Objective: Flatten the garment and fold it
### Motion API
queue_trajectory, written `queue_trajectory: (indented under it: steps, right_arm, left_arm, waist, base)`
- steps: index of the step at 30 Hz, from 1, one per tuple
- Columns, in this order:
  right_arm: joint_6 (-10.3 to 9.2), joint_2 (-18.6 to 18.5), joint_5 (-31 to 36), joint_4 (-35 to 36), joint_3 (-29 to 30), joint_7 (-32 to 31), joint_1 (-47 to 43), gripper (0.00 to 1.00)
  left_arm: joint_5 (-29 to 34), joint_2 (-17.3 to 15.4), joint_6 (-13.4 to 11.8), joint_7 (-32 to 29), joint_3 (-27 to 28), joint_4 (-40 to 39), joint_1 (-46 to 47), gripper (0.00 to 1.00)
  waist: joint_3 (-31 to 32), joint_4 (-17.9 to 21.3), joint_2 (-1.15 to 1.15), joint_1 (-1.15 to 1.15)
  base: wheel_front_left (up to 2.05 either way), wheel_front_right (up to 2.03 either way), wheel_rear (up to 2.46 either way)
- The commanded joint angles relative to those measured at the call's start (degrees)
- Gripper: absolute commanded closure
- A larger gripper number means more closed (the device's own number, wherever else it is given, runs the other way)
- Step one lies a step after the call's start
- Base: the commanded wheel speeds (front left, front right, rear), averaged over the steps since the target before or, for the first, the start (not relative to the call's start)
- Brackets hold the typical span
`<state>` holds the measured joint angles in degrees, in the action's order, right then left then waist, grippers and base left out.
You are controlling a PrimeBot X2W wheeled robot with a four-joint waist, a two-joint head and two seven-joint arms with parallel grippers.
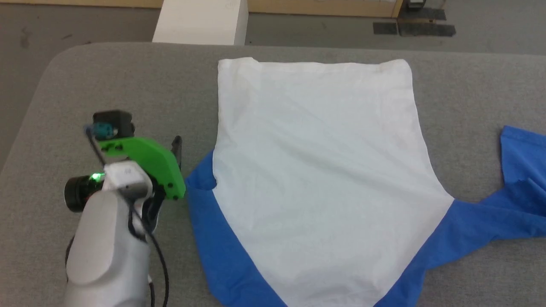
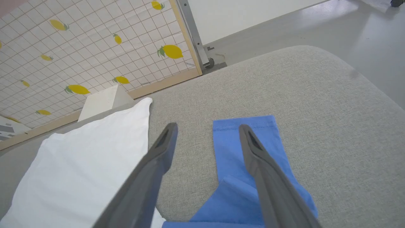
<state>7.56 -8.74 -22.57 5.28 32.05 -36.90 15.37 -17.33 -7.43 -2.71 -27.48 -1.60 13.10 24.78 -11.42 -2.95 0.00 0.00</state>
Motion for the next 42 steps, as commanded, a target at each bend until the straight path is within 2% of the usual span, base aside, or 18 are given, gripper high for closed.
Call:
queue_trajectory:
  steps: [1, 7, 14, 15, 16, 17, 18, 21, 30, 35, 40, 42]
  right_arm:
    - [-0.08, -0.2, -0.3, 0.4, -0.3, -0.5, 0.6, 0.00]
    - [-0.08, -1.0, -0.5, 0.8, -0.8, -1.3, 1.5, 0.00]
    - [-0.08, -1.4, -0.6, 1.1, -0.7, -1.4, 2.1, 0.00]
    - [-0.08, -1.3, -0.6, 1.2, -0.7, -1.4, 2.2, 0.00]
    - [-0.08, -1.3, -0.6, 1.2, -0.6, -1.4, 2.2, 0.00]
    - [-0.08, -1.2, -0.6, 1.3, -0.5, -1.4, 2.3, 0.00]
    - [-0.08, -1.2, -0.5, 1.3, -0.4, -1.4, 2.2, 0.00]
    - [-0.08, -1.1, -0.2, 1.1, -0.1, -1.4, 2.0, 0.00]
    - [-0.08, -1.1, 0.1, 0.4, -0.6, -1.3, 0.7, 0.00]
    - [-0.08, -0.9, 0.2, -0.1, -0.9, -1.5, -0.3, 0.00]
    - [-0.08, -0.3, 0.4, -0.3, -1.8, -1.7, -0.9, 0.00]
    - [-0.08, -0.2, 0.4, -0.2, -2.1, -1.9, -1.1, 0.00]
  left_arm:
    - [0.2, -0.5, -0.8, -4.1, -0.9, 2.3, 2.3, 0.00]
    - [1.6, -1.2, -1.1, -16.5, -4.5, 8.5, 7.3, 0.00]
    - [2.2, -1.4, -0.4, -21.7, -7.2, 11.6, 7.6, 0.00]
    - [1.8, -1.0, -0.2, -22.3, -7.4, 12.1, 7.2, 0.05]
    - [1.4, -0.7, -0.1, -22.3, -7.4, 12.3, 7.0, 0.55]
    - [0.8, -0.3, 0.2, -22.0, -7.3, 12.4, 6.8, 0.63]
    - [0.2, 0.0, 0.4, -21.8, -7.2, 12.6, 6.5, 1.00]
    - [-1.0, 0.8, -0.4, -18.4, -5.8, 12.2, 6.2, 1.00]
    - [-7.6, 2.2, -4.7, -3.8, 4.2, 8.0, 2.9, 1.00]
    - [-10.0, 2.7, -6.0, -0.2, 7.6, 5.3, -2.4, 1.00]
    - [-13.0, 3.4, -8.4, 3.0, 11.7, 1.7, -9.3, 1.00]
    - [-14.6, 3.9, -10.1, 3.4, 12.9, -0.5, -14.8, 1.00]
  waist:
    - [-1.8, 0.7, 0.00, 0.00]
    - [-3.9, 1.7, 0.00, 0.00]
    - [-5.3, 2.1, 0.00, 0.00]
    - [-5.4, 2.1, 0.00, 0.00]
    - [-5.4, 2.0, 0.00, 0.00]
    - [-5.5, 1.9, 0.00, 0.00]
    - [-5.5, 1.7, 0.00, 0.00]
    - [-5.1, 0.9, 0.00, 0.00]
    - [-1.8, -2.7, 0.00, 0.00]
    - [0.1, -5.1, 0.00, 0.00]
    - [1.4, -6.3, 0.00, 0.00]
    - [1.6, -6.7, 0.00, 0.00]
  base:
    - [0.00, 0.00, 0.00]
    - [0.00, 0.00, 0.00]
    - [0.00, 0.00, 0.00]
    - [0.00, 0.00, 0.00]
    - [0.00, 0.00, 0.00]
    - [0.00, 0.00, 0.00]
    - [0.00, 0.00, 0.00]
    - [0.00, 0.00, 0.00]
    - [0.00, 0.00, 0.00]
    - [0.00, 0.00, 0.00]
    - [0.00, 0.00, 0.00]
    - [0.00, 0.00, 0.00]
